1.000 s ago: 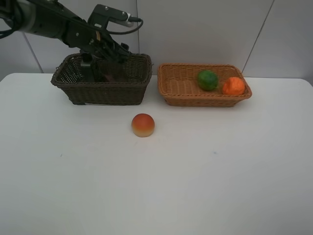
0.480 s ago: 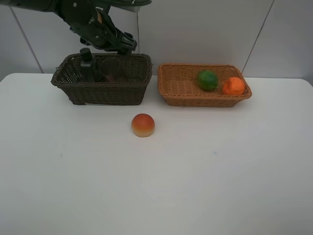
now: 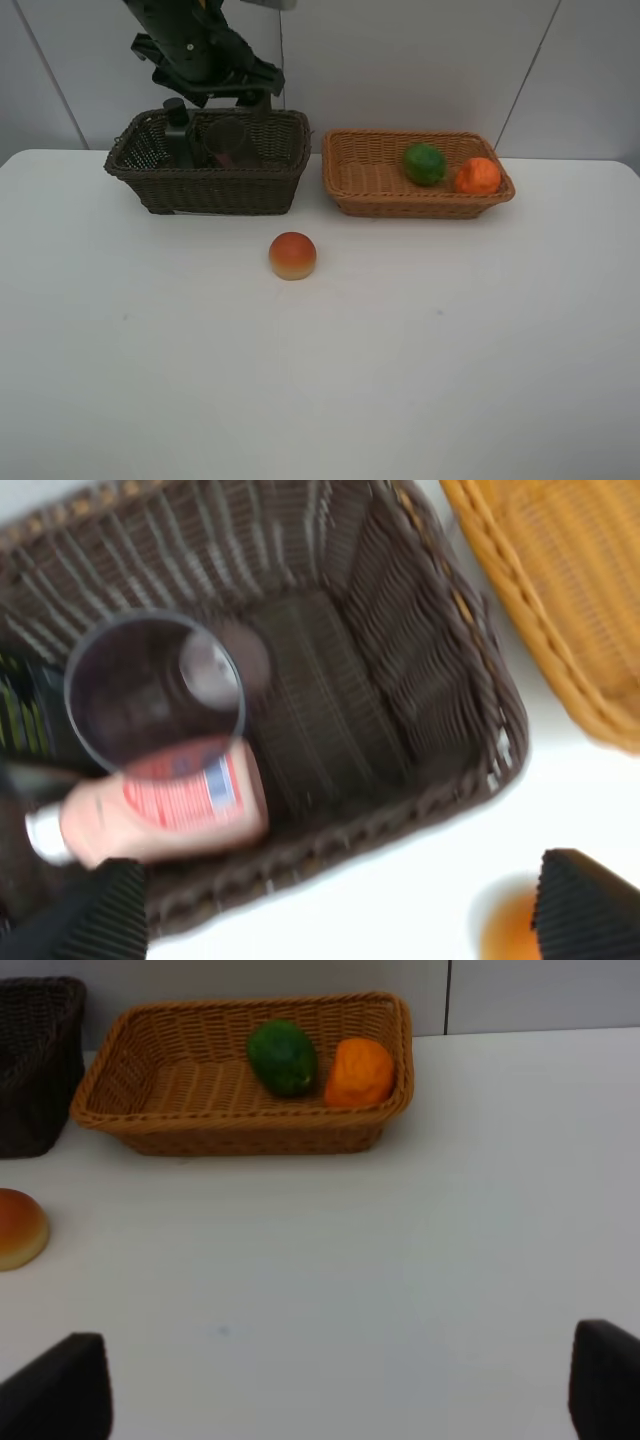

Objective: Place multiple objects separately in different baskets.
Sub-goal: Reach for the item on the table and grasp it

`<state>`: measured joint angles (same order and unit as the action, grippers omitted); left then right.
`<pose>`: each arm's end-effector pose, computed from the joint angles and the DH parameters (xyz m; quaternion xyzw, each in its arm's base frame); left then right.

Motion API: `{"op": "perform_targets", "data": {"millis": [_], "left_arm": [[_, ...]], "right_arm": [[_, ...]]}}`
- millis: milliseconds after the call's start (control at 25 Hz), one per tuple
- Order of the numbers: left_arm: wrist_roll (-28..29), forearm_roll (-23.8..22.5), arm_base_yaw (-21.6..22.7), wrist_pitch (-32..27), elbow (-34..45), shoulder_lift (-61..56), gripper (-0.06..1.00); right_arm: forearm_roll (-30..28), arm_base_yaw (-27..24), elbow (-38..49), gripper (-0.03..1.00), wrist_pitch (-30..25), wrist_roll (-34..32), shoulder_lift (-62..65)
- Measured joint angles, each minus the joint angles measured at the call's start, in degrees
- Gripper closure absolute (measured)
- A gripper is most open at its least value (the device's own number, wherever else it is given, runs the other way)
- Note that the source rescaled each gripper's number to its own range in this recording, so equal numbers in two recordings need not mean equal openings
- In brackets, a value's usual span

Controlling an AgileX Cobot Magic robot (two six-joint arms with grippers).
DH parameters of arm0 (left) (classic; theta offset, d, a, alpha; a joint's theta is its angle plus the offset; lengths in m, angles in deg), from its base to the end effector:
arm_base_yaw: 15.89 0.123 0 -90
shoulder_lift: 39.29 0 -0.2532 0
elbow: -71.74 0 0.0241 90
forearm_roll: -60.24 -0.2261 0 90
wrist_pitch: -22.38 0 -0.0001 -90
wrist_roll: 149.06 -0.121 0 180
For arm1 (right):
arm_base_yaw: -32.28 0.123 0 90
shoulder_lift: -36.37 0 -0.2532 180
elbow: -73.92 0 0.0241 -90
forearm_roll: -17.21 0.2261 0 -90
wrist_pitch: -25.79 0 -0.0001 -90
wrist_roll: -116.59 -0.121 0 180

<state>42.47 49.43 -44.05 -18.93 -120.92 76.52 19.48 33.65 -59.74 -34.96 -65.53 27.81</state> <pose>0.3654 -0.1786 0.2258 0.1850 0.9311 -0.0271 0.3132 0.0296 0.0049 0.2580 0.0045 0.8462 0.0360 0.5316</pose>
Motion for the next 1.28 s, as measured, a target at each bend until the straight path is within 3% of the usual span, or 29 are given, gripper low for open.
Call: {"op": "perform_targets", "data": {"millis": [160,320,1280], "left_arm": [[-3.6,2.8,-0.5,-6.1,-1.5,0.0,-0.06],[-4.9,4.4,-2.2,-8.6,-1.6,0.0,-0.06],[-12.4,6.4,-8.2,-11.8,-1.9,9.9,-0.06]], "right_arm": [[0.0,0.0,0.0,-0.03,0.0,0.0,0.0],[0.0,0.0,0.0,-0.03,0.0,0.0,0.0],[0.0,0.0,0.0,-0.03,0.0,0.0,0.0]]}}
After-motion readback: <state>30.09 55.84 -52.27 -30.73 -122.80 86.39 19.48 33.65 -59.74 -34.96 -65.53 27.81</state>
